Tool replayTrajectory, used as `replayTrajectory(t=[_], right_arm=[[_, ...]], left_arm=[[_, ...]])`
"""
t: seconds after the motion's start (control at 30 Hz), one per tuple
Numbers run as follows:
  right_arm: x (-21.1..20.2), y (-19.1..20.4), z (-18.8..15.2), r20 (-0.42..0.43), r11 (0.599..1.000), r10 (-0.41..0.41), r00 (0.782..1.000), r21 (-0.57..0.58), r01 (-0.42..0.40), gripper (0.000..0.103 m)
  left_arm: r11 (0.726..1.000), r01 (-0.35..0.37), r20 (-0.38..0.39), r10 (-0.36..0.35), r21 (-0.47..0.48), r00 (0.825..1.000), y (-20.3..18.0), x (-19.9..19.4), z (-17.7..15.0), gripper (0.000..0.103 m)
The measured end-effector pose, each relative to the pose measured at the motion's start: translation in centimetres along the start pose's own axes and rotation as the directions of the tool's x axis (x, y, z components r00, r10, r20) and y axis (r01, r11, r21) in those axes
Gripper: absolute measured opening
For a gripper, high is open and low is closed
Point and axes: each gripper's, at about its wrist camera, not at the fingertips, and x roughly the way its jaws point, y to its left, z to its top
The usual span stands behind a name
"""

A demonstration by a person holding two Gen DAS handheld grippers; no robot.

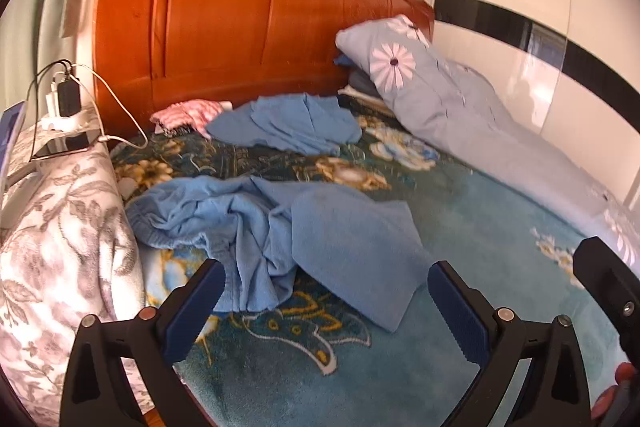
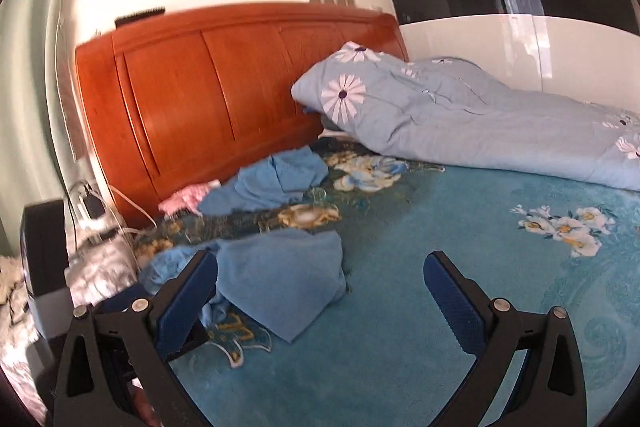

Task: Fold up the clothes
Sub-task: 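Move both tools toward the pile of light-blue clothes on the bed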

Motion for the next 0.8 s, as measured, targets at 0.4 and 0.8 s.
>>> replayTrajectory(t=[0.4,0.8], right_arm=[[-3.0,-6.9,0.4,-0.101,0.991,0.129,0.986,-0.019,-0.132,0.103],[-0.8,-5.5,0.4,-0.249,0.99,0.127,0.96,-0.031,-0.139,0.103]], left_arm=[[0.997,0.067,-0.031,-0.068,-0.045,0.997,1.1,-0.1,0.3,0.103],[0.999,0.029,-0.04,-0.03,-0.036,0.999,2.0,0.6,0.4,0.103]])
